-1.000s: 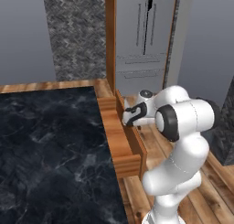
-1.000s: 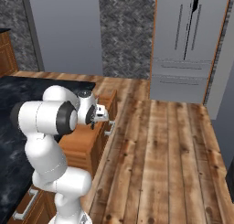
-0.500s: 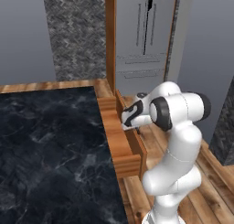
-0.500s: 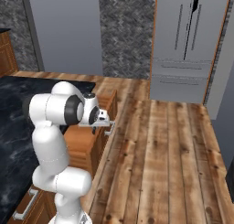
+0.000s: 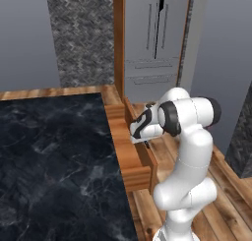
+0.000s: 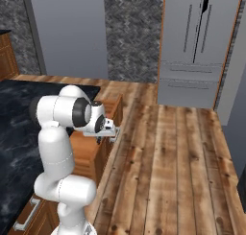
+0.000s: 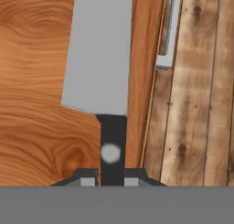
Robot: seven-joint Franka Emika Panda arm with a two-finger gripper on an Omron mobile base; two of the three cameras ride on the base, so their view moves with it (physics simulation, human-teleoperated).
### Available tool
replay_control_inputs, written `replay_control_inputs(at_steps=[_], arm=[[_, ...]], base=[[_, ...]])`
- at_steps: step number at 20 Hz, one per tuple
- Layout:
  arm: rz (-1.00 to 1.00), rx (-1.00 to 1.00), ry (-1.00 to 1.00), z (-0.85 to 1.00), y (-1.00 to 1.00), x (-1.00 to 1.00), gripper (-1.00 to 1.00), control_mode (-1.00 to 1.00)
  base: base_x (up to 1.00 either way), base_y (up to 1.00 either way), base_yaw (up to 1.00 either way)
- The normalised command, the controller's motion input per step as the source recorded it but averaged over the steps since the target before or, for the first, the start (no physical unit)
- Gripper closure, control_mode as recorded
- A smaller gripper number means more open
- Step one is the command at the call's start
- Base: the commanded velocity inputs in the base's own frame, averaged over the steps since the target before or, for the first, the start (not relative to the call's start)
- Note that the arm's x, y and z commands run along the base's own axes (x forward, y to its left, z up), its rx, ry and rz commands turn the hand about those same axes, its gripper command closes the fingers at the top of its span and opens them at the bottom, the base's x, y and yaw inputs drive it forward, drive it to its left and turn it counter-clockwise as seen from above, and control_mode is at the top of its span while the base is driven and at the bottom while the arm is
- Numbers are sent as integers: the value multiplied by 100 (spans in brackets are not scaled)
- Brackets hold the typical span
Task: Pick up the metallic utensils from the counter and place them in the open drawer. Make sure not to pick up any wooden utensils.
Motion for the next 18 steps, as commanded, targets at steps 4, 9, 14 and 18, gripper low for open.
replay_control_inputs(at_steps=[4,9,14,18], arm=[[0,0,0,-47,0,2,100,-100],[0,0,0,-35,-14,2,100,-100],[0,0,1,-36,-43,0,100,-100],[0,0,3,-46,-62,0,100,-100]], base=[[0,0,0],[0,0,0],[0,0,0],[0,0,0]])
